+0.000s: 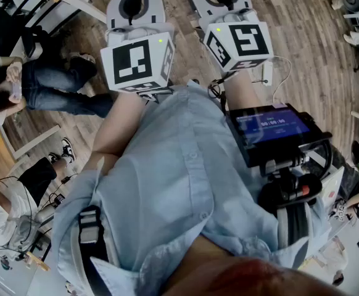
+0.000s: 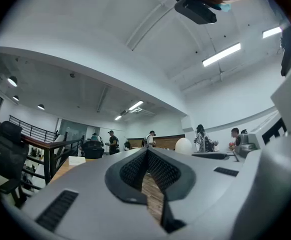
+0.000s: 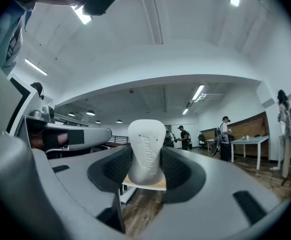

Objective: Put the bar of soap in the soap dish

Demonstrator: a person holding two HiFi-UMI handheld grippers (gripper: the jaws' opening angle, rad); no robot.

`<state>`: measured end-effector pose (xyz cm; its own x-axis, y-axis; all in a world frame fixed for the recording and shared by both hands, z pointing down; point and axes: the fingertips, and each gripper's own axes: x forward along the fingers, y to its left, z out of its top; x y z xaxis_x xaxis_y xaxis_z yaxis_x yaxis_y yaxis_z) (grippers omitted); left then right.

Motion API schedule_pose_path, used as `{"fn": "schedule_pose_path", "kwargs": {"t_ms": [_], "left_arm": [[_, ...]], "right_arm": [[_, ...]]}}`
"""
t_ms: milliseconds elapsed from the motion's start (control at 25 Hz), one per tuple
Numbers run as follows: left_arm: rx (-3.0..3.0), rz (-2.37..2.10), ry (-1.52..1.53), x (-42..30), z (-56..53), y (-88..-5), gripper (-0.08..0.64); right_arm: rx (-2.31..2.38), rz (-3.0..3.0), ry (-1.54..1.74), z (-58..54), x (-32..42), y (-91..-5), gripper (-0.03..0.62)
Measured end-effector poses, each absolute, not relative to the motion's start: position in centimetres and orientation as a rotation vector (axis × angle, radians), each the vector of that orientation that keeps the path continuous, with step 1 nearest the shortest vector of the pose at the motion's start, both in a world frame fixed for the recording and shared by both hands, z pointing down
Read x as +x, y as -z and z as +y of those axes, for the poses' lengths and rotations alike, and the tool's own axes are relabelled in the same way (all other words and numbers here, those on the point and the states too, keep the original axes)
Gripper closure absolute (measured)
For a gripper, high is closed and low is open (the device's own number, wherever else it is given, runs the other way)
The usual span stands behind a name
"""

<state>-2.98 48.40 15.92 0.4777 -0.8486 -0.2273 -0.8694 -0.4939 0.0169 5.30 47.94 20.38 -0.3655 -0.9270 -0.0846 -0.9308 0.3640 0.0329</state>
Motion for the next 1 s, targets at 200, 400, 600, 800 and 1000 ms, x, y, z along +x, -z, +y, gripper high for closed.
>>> {"fn": "schedule_pose_path", "kwargs": {"t_ms": [200, 400, 600, 800, 1000], "left_arm": [[-2.613, 1.522, -0.312, -2.7, 48.4, -16.0, 0.554], [-2.614, 1.528, -0.305, -2.4, 48.6, -16.5, 0.554], [-2.611, 1.534, -0.307, -2.5, 48.6, -16.5, 0.554], [-2.598, 1.533, -0.299, -0.7, 49.2, -16.5, 0.554], [-2.575, 1.568, -0.305, 0.8, 49.6, -16.4, 0.554]], "right_arm": [[-1.736, 2.549, -0.117, 48.0, 5.5, -20.5, 0.402], [-1.730, 2.547, -0.117, 48.3, 5.8, -20.8, 0.402], [-1.709, 2.549, -0.117, 48.2, 5.6, -20.7, 0.402], [-1.650, 2.544, -0.110, 48.9, 7.2, -20.8, 0.402], [-1.603, 2.570, -0.112, 49.6, 9.2, -20.4, 0.402]]}}
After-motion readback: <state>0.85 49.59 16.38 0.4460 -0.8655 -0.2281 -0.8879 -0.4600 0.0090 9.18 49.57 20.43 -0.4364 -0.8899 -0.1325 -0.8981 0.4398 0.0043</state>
